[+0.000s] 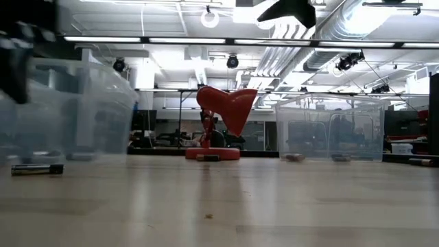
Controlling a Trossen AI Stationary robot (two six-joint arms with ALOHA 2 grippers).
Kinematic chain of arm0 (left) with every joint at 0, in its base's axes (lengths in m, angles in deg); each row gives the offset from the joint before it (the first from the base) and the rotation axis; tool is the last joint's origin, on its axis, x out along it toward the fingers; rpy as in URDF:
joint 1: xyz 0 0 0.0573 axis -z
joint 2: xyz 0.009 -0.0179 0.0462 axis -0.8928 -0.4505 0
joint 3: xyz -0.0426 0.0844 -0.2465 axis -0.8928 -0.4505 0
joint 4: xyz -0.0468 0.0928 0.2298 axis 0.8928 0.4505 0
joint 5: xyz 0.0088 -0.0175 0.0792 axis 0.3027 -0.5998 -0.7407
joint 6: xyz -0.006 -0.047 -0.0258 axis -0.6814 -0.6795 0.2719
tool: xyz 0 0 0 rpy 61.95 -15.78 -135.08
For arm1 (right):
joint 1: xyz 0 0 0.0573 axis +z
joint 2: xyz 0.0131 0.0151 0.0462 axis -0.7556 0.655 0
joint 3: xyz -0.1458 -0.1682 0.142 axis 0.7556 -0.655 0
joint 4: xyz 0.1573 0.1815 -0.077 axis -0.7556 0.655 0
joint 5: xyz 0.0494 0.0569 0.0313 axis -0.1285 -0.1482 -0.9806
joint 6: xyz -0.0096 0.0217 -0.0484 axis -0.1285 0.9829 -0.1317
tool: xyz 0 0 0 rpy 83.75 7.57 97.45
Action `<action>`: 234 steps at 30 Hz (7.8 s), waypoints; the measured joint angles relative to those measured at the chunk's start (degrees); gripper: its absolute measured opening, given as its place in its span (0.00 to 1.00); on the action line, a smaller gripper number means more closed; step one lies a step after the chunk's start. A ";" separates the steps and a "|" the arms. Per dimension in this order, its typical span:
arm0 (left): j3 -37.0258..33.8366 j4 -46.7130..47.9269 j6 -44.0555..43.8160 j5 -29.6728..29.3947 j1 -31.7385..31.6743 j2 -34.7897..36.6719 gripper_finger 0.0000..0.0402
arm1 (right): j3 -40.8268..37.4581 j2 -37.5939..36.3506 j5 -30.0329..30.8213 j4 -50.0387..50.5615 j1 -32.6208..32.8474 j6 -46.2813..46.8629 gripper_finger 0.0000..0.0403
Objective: Sort batteries
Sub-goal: Adjust the bottom transparent bin, then put the silver battery into the left transparent bin, then put the black battery into the top transparent bin
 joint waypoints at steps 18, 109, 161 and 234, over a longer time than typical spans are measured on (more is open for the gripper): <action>-0.86 -31.77 7.50 1.58 4.89 11.16 0.00 | -0.02 0.00 1.51 0.51 5.14 -3.42 0.52; -1.14 -50.61 18.30 -5.53 -30.00 23.82 0.47 | -0.04 7.32 -5.34 14.52 -26.71 -5.09 0.01; -1.07 -60.19 24.05 -10.92 -21.85 36.80 0.47 | 34.40 59.73 28.30 4.55 -12.87 40.84 0.00; -1.13 -57.55 23.66 -14.75 -21.90 32.15 0.47 | -5.94 17.01 -20.44 14.69 1.69 -35.24 0.14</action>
